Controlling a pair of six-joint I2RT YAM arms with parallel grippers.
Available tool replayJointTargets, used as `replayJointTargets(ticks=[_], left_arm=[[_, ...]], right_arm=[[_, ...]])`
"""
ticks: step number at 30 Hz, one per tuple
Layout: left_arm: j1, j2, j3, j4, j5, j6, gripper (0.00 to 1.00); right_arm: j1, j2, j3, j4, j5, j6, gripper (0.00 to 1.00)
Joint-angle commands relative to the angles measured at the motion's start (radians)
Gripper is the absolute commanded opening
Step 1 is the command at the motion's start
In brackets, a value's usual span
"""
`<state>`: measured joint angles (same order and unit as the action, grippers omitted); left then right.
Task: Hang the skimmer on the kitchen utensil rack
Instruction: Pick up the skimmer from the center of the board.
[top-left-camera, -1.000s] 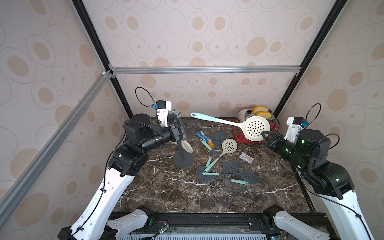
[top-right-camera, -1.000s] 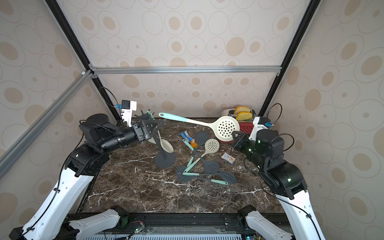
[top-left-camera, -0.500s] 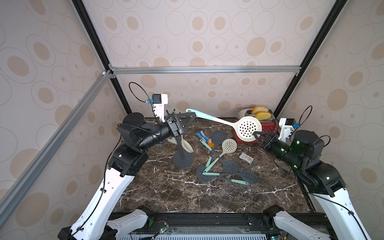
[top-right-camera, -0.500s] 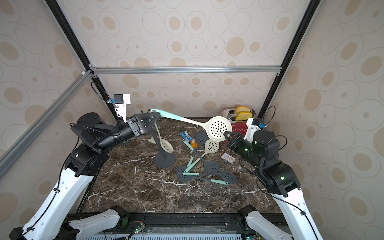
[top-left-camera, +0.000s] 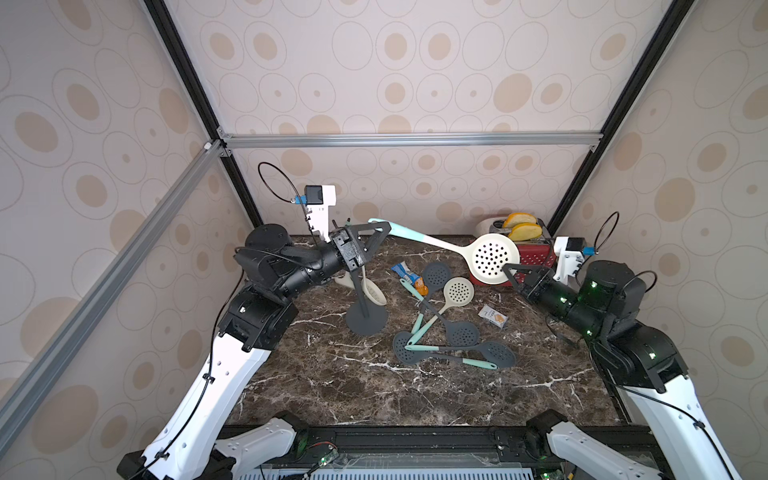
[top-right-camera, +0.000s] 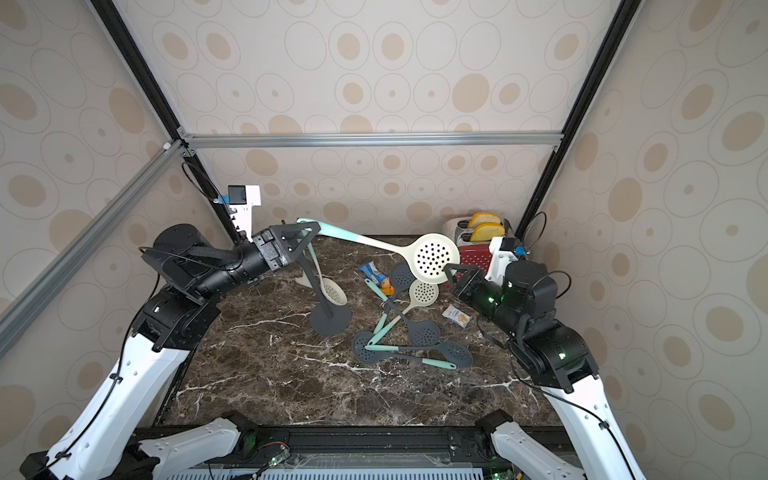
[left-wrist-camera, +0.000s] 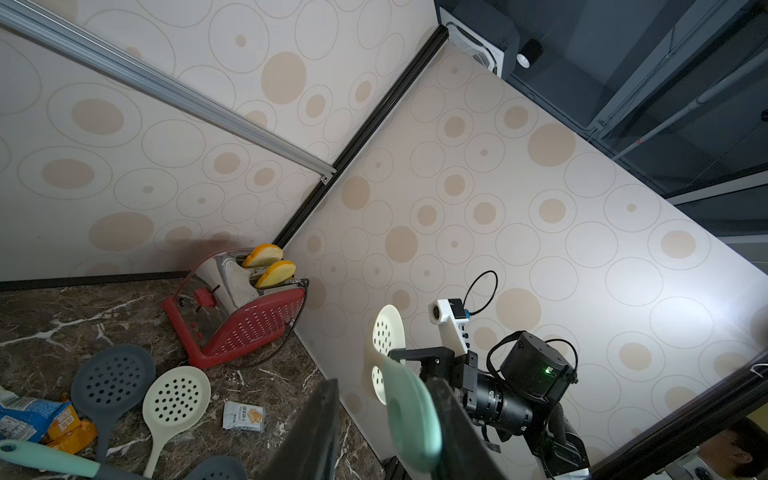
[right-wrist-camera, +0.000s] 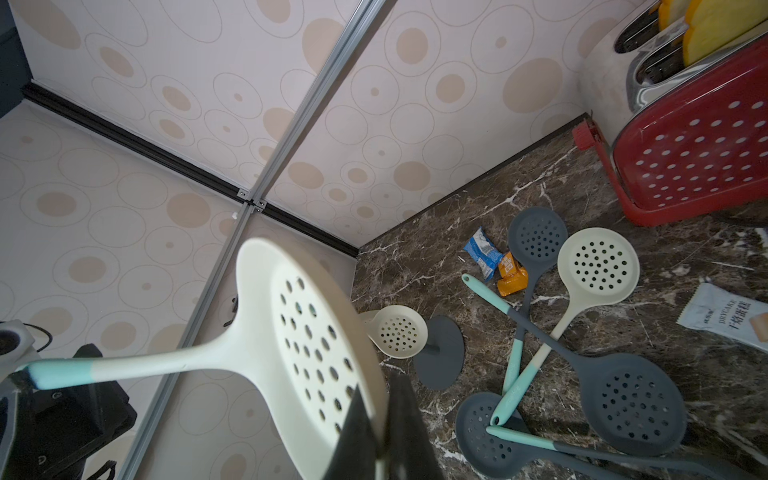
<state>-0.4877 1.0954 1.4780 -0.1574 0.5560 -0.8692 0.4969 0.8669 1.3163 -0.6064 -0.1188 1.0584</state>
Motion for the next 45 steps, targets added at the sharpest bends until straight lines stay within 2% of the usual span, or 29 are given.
replayJointTargets(ticks=[1,5,10,12,13,14,17,18,21,25,27,30,33,40,43,45], left_arm=[[0.005,0.004,0.037,0.033,0.011,0.000,0.34],[0.005,0.009,0.041,0.038,0.018,0.000,0.25],[0.006,0.007,0.045,0.019,0.011,0.013,0.02],[0.006,0.008,0.058,-0.012,0.005,0.032,0.00],[0.006,0.011,0.071,-0.041,0.004,0.047,0.00],[0.006,0.013,0.089,-0.081,0.004,0.069,0.00],[0.006,0.019,0.152,-0.228,0.009,0.155,0.00],[0.006,0.024,0.176,-0.287,0.019,0.185,0.00],[0.006,0.048,0.245,-0.463,0.058,0.270,0.00],[0.005,0.046,0.240,-0.618,0.078,0.338,0.00],[0.005,0.031,0.200,-0.613,0.107,0.342,0.00],[0.005,-0.002,0.146,-0.541,0.179,0.317,0.00],[0.005,-0.012,0.149,-0.536,0.206,0.319,0.00],[0.006,-0.037,0.129,-0.513,0.243,0.305,0.00],[0.006,-0.036,0.127,-0.514,0.242,0.306,0.00],[0.006,-0.035,0.128,-0.512,0.244,0.305,0.00]], right_arm=[[-0.003,0.004,0.002,0.025,-0.029,0.003,0.00],[-0.003,0.007,0.004,0.022,-0.030,0.000,0.00],[-0.004,0.009,0.006,0.012,-0.025,-0.015,0.00],[-0.003,0.010,0.005,0.007,-0.025,-0.040,0.00],[-0.004,0.009,0.005,0.010,-0.025,-0.067,0.09],[-0.004,0.008,0.006,0.021,-0.023,-0.114,0.26],[-0.003,-0.003,0.017,0.044,-0.010,-0.334,0.94],[-0.003,-0.004,0.019,0.055,-0.019,-0.431,0.99],[-0.004,-0.011,0.011,0.105,-0.120,-0.675,1.00],[0.010,0.044,0.076,0.086,-0.325,-0.850,1.00],[0.073,0.065,0.094,0.098,-0.362,-0.924,0.99],[0.226,0.096,0.115,0.096,-0.290,-1.052,0.90],[0.343,0.149,0.163,0.054,-0.228,-1.141,0.84],[0.497,0.216,0.146,0.163,-0.118,-1.201,0.68],[0.581,0.259,0.166,0.180,-0.027,-1.243,0.65],[0.614,0.279,0.170,0.203,0.032,-1.245,0.60]])
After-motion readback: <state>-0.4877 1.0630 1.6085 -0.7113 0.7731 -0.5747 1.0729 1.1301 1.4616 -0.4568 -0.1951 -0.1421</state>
